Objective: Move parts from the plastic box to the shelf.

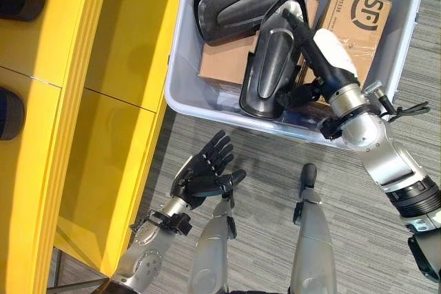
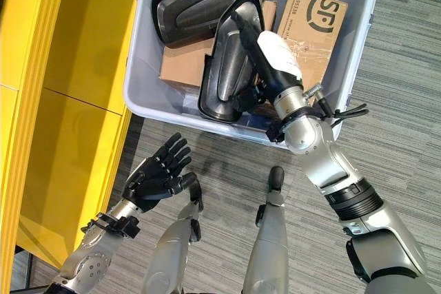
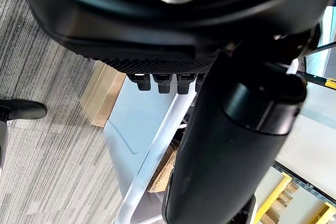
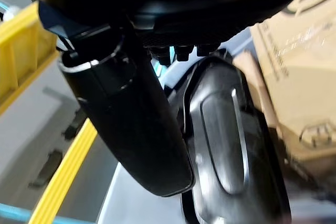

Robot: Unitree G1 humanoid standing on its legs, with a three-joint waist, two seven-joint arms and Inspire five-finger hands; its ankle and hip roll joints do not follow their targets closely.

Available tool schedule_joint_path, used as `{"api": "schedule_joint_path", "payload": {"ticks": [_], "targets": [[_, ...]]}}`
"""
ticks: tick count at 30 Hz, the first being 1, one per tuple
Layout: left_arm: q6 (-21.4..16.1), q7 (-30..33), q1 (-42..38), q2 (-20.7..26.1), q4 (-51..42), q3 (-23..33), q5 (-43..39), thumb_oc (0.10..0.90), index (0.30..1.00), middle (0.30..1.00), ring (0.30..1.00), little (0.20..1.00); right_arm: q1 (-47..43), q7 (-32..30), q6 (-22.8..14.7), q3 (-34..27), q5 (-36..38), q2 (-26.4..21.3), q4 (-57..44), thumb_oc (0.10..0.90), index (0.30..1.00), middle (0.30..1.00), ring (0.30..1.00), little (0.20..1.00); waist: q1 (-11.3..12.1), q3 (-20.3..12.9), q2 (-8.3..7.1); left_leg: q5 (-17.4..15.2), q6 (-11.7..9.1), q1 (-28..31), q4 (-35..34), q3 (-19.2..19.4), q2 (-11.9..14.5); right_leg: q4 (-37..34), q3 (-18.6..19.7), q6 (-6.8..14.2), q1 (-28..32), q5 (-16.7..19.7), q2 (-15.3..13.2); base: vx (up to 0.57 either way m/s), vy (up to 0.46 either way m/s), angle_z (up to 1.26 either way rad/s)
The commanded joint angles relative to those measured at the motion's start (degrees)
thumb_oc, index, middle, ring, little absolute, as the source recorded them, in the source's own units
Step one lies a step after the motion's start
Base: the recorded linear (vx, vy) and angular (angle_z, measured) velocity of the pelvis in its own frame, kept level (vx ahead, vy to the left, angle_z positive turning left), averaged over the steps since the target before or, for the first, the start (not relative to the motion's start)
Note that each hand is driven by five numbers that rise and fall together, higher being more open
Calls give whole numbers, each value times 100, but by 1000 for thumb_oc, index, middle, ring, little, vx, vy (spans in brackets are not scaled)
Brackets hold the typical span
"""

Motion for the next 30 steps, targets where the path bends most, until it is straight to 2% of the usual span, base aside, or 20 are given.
{"api": "schedule_joint_path", "payload": {"ticks": [1,3,4,5,6,8,11,12,15,17,20,23,26,27,30], "targets": [[-335,-303,140,279,-746,-101,39,900,1000,1000,1000,1000,-922,242,-195,142,585,-64,-196,900,1000,1000,1000,1000,41,-22,156,-768,245,-290,619,93,-78,-60,-91,-371,262,-854,259,-1,-37,2],[-335,-311,136,310,-723,-93,42,900,1000,1000,1000,1000,-911,422,-314,220,838,-84,-131,900,1000,1000,1000,1000,47,-22,134,-746,244,-316,614,93,-62,-60,-103,-376,239,-840,263,3,-19,1],[-326,-300,127,329,-710,-89,35,900,1000,1000,1000,1000,-912,451,-398,241,1129,-114,-201,900,1000,1000,1000,1000,45,-22,120,-740,233,-331,613,93,-48,-49,-108,-372,224,-843,267,9,-40,3],[-342,-284,126,341,-686,-98,72,900,1000,1000,1000,1000,-872,461,-385,223,1727,-90,-318,900,1000,1000,1000,1000,43,-22,94,-727,236,-340,601,100,-41,-52,-113,-371,218,-830,282,8,-44,3],[-341,-278,125,344,-687,-99,84,900,1000,1000,1000,1000,-853,457,-406,209,1930,-77,-355,900,1000,1000,1000,1000,41,-22,85,-725,236,-348,604,104,-38,-53,-114,-371,213,-825,284,9,-52,4],[-390,-248,143,388,-679,-116,52,900,1000,1000,1000,1000,-666,498,-451,38,3477,117,-838,900,1000,1000,1000,1000,11,-22,45,-729,232,-385,637,124,-17,-46,-99,-365,188,-820,303,14,-38,7],[-438,-255,164,398,-656,-95,77,900,1000,1000,1000,1000,-417,492,-184,-96,4157,398,-1300,900,1000,1000,1000,1000,-24,-22,31,-733,239,-404,667,151,-8,-36,-65,-355,163,-806,314,32,-3,1],[-464,-251,221,404,-640,-125,76,900,1000,1000,1000,1000,-223,289,91,-131,4597,533,-1459,900,1000,1000,1000,1000,-52,-22,25,-862,201,-259,690,125,-16,14,-36,-307,294,-950,302,83,14,-1],[-492,-208,262,409,-677,-96,47,900,1000,1000,1000,1000,111,82,595,-193,5105,792,-1650,900,1000,1000,1000,1000,-94,-22,26,-872,219,-264,695,137,-23,17,-1,-305,278,-953,315,29,6,0],[-520,-202,282,407,-670,-82,42,900,1000,1000,1000,1000,343,-79,658,-194,5094,923,-1666,900,1000,1000,1000,1000,-110,-22,23,-867,230,-286,692,153,-25,7,9,-307,266,-947,326,0,0,0],[-564,-259,307,402,-614,-104,77,900,1000,1000,1000,1000,558,-176,769,-190,5612,1169,-1369,900,1000,1000,1000,1000,-102,-22,20,-866,252,-322,720,154,-21,3,17,-323,250,-932,340,5,-22,1],[-602,-294,298,425,-569,-133,78,900,1000,1000,1000,1000,549,-259,588,-207,5601,1314,-992,900,1000,1000,1000,1000,-59,-22,40,-863,265,-350,734,131,-29,17,-13,-336,249,-947,340,4,-22,-2],[-550,-289,296,437,-593,-163,108,900,1000,1000,1000,1000,465,-501,586,-358,5991,1474,-447,900,1000,1000,1000,1000,10,-22,70,-874,274,-382,775,92,-37,59,-60,-353,255,-985,317,10,-36,0],[-575,-323,282,430,-535,-197,115,900,1000,1000,1000,1000,324,-777,393,-467,6234,1530,-53,900,1000,1000,1000,1000,47,-22,98,-869,275,-388,770,81,-36,85,-80,-367,252,-1010,311,0,0,0],[-554,-352,257,428,-512,-235,79,900,1000,1000,1000,1000,-6,-690,89,-689,6409,1476,518,900,1000,1000,1000,1000,100,-22,146,-886,272,-398,791,58,-47,111,-93,-391,255,-1050,311,0,0,0]]}}
